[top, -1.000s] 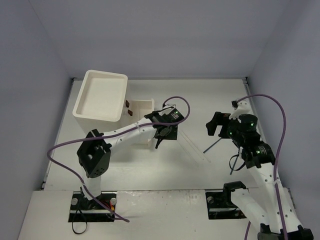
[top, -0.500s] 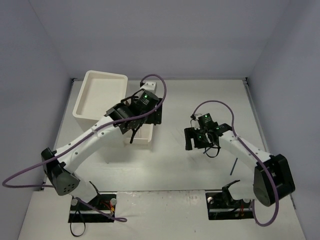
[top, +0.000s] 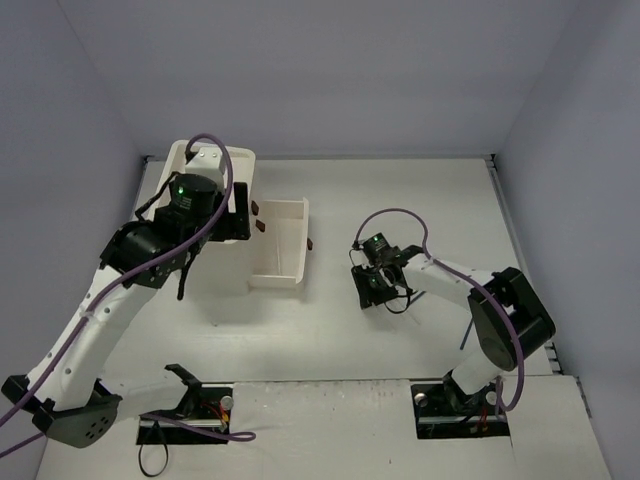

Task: Sort the eating utensils into containers

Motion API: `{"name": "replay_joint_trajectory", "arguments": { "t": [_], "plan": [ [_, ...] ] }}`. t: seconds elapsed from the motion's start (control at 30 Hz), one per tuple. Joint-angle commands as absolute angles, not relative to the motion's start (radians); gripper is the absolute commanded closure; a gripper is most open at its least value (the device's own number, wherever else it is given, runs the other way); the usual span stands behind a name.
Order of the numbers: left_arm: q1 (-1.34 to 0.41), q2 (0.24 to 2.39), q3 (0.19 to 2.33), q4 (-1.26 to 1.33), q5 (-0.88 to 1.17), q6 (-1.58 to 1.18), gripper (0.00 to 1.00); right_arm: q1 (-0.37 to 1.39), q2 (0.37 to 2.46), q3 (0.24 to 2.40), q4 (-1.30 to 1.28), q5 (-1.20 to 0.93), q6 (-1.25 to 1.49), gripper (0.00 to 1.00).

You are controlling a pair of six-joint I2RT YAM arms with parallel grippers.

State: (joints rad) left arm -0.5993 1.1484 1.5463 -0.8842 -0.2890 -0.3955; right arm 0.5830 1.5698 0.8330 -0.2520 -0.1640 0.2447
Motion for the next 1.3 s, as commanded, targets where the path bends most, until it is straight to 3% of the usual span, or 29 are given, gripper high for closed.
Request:
{"name": "replay_joint_trajectory", "arguments": {
  "t": [0.0, 0.07, 0.17, 0.23, 0.3, 0.5, 0.63, 1.0, 1.27],
  "plan": [
    [-0.574, 1.096, 1.507, -0.905, -0.299, -0.339, 0.22, 0.605, 1.606, 0.866, -0.221, -0.103, 0.28, 0.63],
    [-0.561, 1.074, 1.489, -0.907, -0.309, -0.334, 0.22, 0.613, 1.622, 0.863, -0.216, -0.099, 0.286, 0.67],
    [-0.54, 1.04, 1.462, -0.905, -0.322, -0.324, 0.22, 0.635, 1.642, 0.867, -0.212, -0.074, 0.292, 0.8],
    [-0.529, 1.021, 1.442, -0.906, -0.332, -0.315, 0.22, 0.655, 1.652, 0.873, -0.21, -0.061, 0.294, 0.94],
    [-0.522, 1.001, 1.422, -0.907, -0.347, -0.304, 0.22, 0.664, 1.655, 0.88, -0.21, -0.051, 0.298, 1.0],
    [-0.518, 0.943, 1.357, -0.908, -0.436, -0.269, 0.21, 0.682, 1.536, 0.974, -0.212, -0.04, 0.348, 1.0],
    [-0.517, 0.873, 1.284, -0.901, -0.529, -0.261, 0.18, 0.699, 1.496, 1.172, -0.211, -0.063, 0.378, 1.0],
    [-0.517, 0.71, 1.028, -0.836, -0.526, -0.343, 0.18, 0.722, 1.838, 1.678, -0.167, -0.099, 0.42, 1.0],
    [-0.517, 0.611, 0.892, -0.751, -0.468, -0.353, 0.18, 0.757, 2.059, 1.824, -0.129, -0.087, 0.393, 1.0]
  ]
}}
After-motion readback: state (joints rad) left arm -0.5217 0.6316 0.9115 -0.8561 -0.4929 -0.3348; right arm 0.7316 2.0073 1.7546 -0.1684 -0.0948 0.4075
